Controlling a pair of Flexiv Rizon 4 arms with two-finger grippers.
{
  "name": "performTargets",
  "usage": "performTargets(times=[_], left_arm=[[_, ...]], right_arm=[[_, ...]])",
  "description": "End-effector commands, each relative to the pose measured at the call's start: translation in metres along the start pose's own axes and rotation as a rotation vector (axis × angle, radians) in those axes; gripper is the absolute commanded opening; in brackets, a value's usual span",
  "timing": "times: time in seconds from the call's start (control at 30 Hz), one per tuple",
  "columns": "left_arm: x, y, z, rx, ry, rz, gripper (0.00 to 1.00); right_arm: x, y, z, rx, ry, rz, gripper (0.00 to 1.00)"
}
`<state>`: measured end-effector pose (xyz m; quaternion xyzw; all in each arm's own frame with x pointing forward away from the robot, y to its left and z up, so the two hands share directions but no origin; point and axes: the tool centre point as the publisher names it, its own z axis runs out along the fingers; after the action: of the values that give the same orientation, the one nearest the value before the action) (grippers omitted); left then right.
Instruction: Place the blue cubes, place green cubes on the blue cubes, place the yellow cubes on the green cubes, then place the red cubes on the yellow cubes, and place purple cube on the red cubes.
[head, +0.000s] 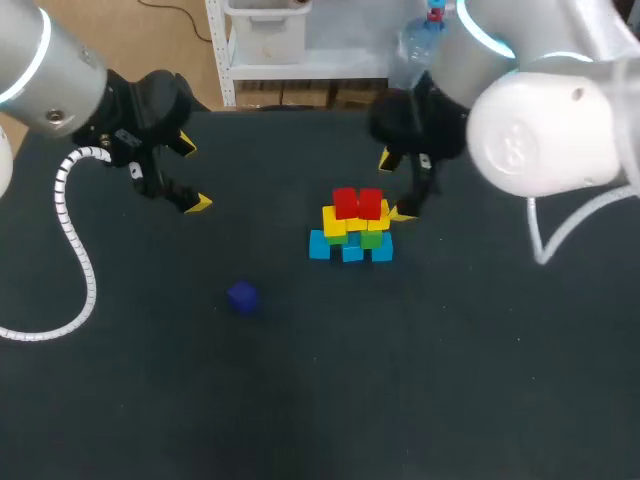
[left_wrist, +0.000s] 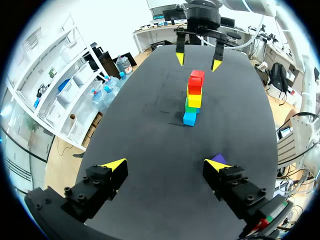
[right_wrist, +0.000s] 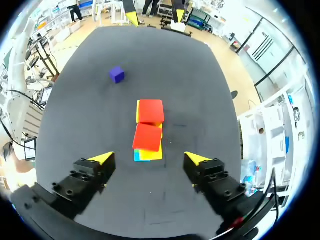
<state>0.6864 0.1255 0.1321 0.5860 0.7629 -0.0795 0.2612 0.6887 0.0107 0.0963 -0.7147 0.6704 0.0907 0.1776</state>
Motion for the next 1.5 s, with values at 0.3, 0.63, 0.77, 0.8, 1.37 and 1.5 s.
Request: performTargets(times=[0.3, 0.63, 0.77, 0.8, 1.37, 1.5], left_arm=[[0.001, 0.001, 0.000, 0.003, -0.004, 0.003, 1.00], [0.001, 0.001, 0.000, 0.003, -0.004, 0.003, 1.00], [0.001, 0.001, 0.000, 0.003, -0.004, 0.003, 1.00], [0.001, 0.001, 0.000, 0.003, -0.004, 0.003, 1.00], [0.001, 0.001, 0.000, 0.003, -0.004, 0.003, 1.00], [0.001, 0.001, 0.000, 0.003, -0.004, 0.003, 1.00]], right_arm=[[0.010, 0.009, 0.011, -0.037, -0.101, -0.006, 0.00], [0.004, 0.000, 0.012, -0.042, -0.092, -0.027, 0.00], [0.003, 0.000, 0.015, -0.048, -0.091, -0.026, 0.00], [0.003, 0.000, 0.016, -0.050, -0.089, -0.026, 0.00], [0.000, -0.012, 0.023, -0.065, -0.079, -0.035, 0.00], [0.000, -0.014, 0.024, -0.068, -0.079, -0.039, 0.00]])
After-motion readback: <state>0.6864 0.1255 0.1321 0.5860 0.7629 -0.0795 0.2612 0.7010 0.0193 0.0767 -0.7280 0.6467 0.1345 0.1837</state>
